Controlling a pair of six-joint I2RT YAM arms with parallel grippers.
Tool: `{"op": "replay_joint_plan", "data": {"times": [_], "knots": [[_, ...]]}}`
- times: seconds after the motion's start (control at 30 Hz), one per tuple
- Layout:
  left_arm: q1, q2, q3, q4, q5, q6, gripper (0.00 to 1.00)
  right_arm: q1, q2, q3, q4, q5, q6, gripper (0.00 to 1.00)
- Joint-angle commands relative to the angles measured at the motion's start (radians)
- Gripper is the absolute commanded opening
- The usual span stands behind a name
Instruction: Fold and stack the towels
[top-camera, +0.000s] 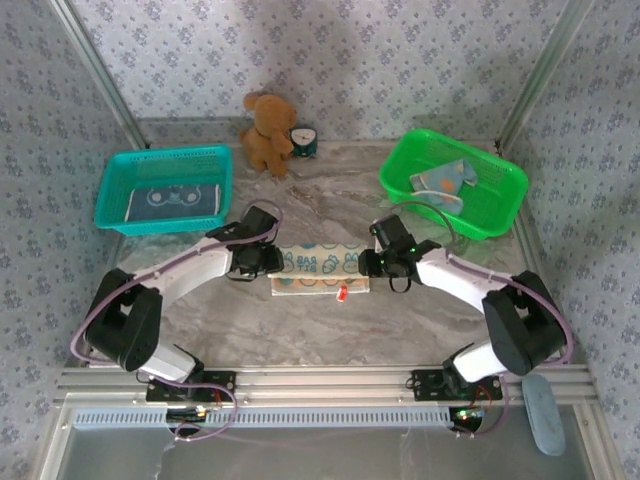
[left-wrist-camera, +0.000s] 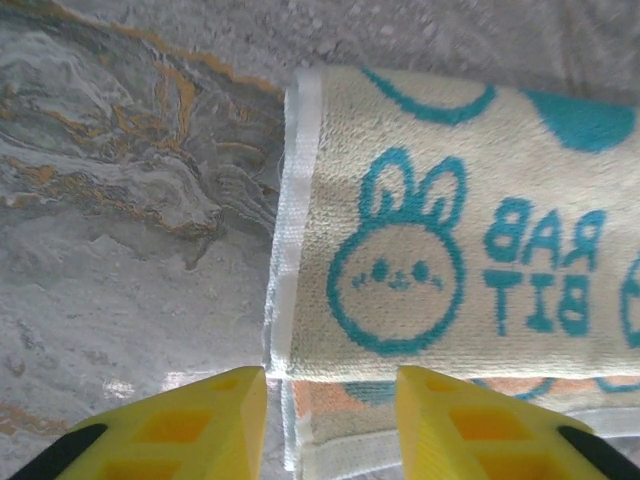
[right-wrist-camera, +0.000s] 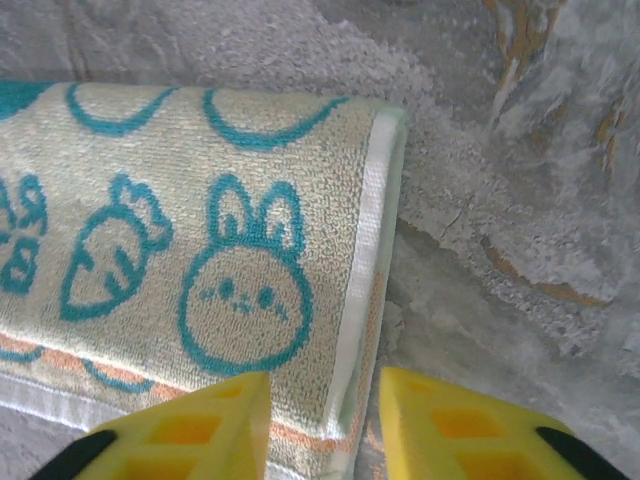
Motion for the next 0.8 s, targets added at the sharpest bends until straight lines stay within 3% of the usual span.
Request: {"op": "replay_joint_plan", "data": {"times": [0.0,0.3,0.6,0.77], "knots": [[0.013,0.045,0.029,-0.013,-0.011,0.000,0.38,-0.001,0.038,0.030,-0.020,-0.026,0.050,0.33],[0.037,0.102,0.005,0.016,0.003,0.032,0.37,0.006,0.087,0.024,-0.015,-0.022,0.088,0.31],[0.038,0.113,-0.004,0.045,0.047,0.011,0.22,0.021,0.100,0.028,-0.010,-0.018,0.102,0.19],[0.036,0.101,-0.011,0.049,0.062,-0.019,0.00,0.023,0.085,0.036,-0.031,-0.003,0.099,0.02]]}}
